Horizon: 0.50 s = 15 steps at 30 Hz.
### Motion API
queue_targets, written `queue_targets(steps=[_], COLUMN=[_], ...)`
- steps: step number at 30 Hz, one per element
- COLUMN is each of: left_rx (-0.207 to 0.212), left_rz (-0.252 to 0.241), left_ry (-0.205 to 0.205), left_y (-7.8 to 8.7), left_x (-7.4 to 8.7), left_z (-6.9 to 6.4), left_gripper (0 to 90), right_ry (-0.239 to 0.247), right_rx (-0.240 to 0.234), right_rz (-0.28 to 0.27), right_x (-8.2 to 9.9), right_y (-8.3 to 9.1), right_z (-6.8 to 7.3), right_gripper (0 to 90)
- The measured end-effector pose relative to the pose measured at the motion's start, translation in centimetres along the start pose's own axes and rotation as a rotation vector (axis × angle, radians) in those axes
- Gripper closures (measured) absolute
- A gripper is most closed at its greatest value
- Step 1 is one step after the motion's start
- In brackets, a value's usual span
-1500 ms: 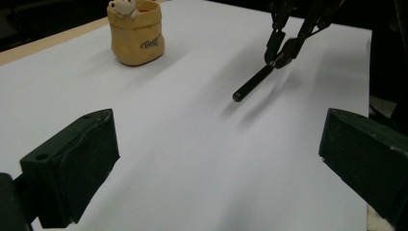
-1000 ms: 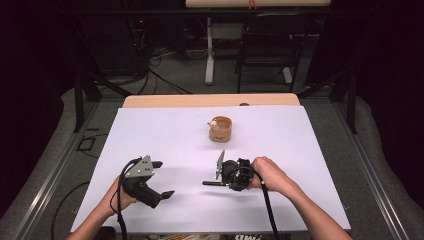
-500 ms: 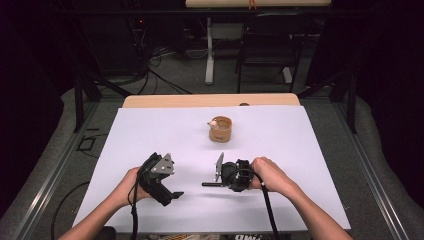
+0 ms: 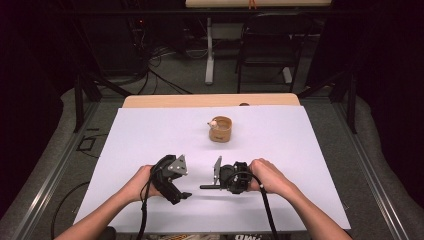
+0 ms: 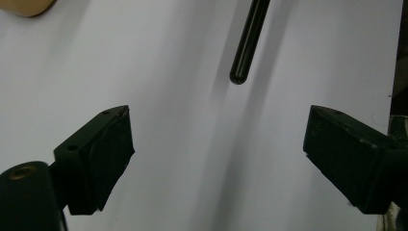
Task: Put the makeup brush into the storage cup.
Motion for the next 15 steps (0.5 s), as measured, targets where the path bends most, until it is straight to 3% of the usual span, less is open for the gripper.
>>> queue_targets(steps=[7,15], left_rx=[0.044,0.097], left_rz=[0.043,0.055], left_ry=[-0.044,-0.054], left_y=[-1.2,-2.4], left_x=[-0.8,-1.6], left_z=[-0.6,-1.1], left_gripper=[25.9,41.8], right_ry=[0.013,0.033], right_rx=[0.001,0.011], right_rz=[0.008,0.001], right_x=[0.0,-0.2], right_y=[-0.1,0.0], right_z=[0.3,0.4], right_gripper=[77.0,77.0])
Point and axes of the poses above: each handheld gripper's, and its own axes: y roughly backward along the jaws, x roughly out of its underside, z roughly to its left, the point moved 8 cm from there along -y, roughly forward along the jaws, and after that the axes turned 4 degrees about -x, right-handed, at the moved point
